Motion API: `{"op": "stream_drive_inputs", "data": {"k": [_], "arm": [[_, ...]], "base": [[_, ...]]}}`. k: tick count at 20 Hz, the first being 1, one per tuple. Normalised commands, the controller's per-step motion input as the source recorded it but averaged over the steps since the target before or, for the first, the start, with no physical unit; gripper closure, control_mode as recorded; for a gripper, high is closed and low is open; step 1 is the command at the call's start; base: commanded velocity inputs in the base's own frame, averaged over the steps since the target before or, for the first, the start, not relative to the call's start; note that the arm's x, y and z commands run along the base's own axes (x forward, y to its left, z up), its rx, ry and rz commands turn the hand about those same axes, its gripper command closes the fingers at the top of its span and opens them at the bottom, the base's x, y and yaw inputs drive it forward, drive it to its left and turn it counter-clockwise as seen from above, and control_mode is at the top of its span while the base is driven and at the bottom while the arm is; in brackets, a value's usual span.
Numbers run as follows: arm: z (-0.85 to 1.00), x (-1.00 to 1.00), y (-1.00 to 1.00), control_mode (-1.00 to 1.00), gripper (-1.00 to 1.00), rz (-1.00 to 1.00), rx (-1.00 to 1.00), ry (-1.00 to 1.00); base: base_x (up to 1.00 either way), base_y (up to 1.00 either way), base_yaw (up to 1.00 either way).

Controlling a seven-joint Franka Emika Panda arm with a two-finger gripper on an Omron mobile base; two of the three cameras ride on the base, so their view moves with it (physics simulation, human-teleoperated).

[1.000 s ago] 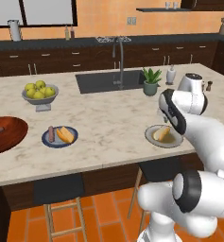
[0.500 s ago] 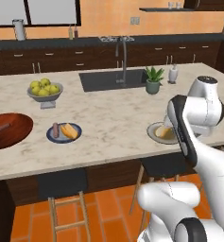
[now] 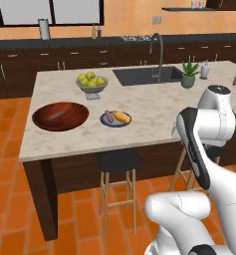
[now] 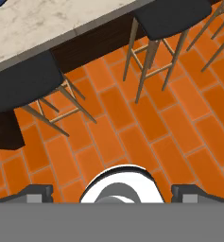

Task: Place one bun and one sausage from the bowl on each plate.

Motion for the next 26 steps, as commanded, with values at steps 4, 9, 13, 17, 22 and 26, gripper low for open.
{"op": "stream_drive_inputs", "data": {"k": [4, 9, 13, 17, 22, 26], "arm": [[0.0, 0.0, 0.0, 1.0, -1.0, 0.0, 0.0, 0.0], [0.0, 0.0, 0.0, 1.0, -1.0, 0.0, 0.0, 0.0], [0.0, 0.0, 0.0, 1.0, -1.0, 0.0, 0.0, 0.0], [0.0, 0.0, 0.0, 1.0, -1.0, 0.0, 0.0, 0.0], [0.0, 0.0, 0.0, 1.0, -1.0, 0.0, 0.0, 0.0], [0.23, 0.2, 0.05, -1.0, -1.0, 0.26, 0.05, -0.06]], "base": [[0.01, 1.0, -0.21], [0.27, 1.0, -0.22], [0.9, 0.85, -0.03], [1.0, 0.23, 0.19], [0.74, 0.0, 0.4], [0.0, 0.0, 0.0]]}}
